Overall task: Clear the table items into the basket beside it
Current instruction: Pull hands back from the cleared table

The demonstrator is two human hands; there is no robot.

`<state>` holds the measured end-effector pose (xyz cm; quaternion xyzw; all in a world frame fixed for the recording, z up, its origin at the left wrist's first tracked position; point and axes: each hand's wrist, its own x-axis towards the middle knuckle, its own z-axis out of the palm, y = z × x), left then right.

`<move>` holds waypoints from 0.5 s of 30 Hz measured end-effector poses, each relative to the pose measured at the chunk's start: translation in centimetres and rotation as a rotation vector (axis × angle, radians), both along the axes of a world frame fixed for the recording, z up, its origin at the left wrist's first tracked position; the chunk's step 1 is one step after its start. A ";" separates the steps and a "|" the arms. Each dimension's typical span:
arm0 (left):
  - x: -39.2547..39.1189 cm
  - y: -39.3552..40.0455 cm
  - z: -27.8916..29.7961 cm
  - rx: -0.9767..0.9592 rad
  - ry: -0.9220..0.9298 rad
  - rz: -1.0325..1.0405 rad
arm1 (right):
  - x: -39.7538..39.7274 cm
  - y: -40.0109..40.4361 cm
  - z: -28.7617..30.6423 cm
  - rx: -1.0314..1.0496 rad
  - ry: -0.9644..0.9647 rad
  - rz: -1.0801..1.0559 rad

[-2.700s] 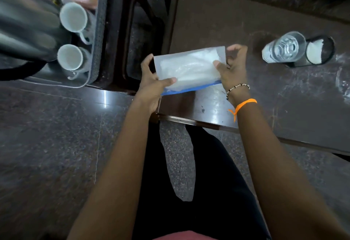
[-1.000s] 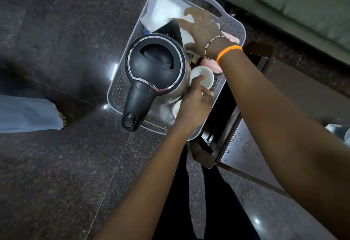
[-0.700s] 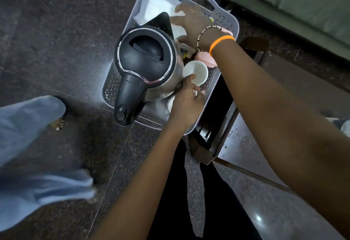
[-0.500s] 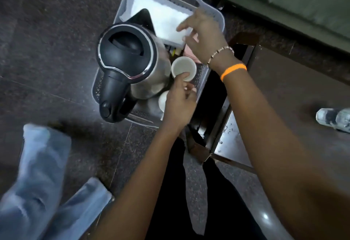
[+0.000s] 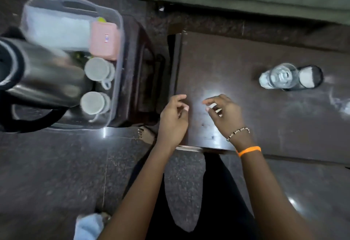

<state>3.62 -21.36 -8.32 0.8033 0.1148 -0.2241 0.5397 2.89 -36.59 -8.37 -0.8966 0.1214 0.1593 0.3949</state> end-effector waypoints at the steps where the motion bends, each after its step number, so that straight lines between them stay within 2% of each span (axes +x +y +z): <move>1: -0.7 -2.1 -0.1 0.008 0.009 -0.027 | -1.3 -2.1 -0.2 -0.005 0.012 -0.024; 9: -4.1 -17.9 -0.3 0.021 0.054 -0.204 | -7.4 -18.5 -2.4 0.050 0.037 -0.371; 15: -2.9 -25.7 -3.1 -0.045 0.300 -0.160 | -5.7 -27.3 -4.6 0.063 0.057 -0.603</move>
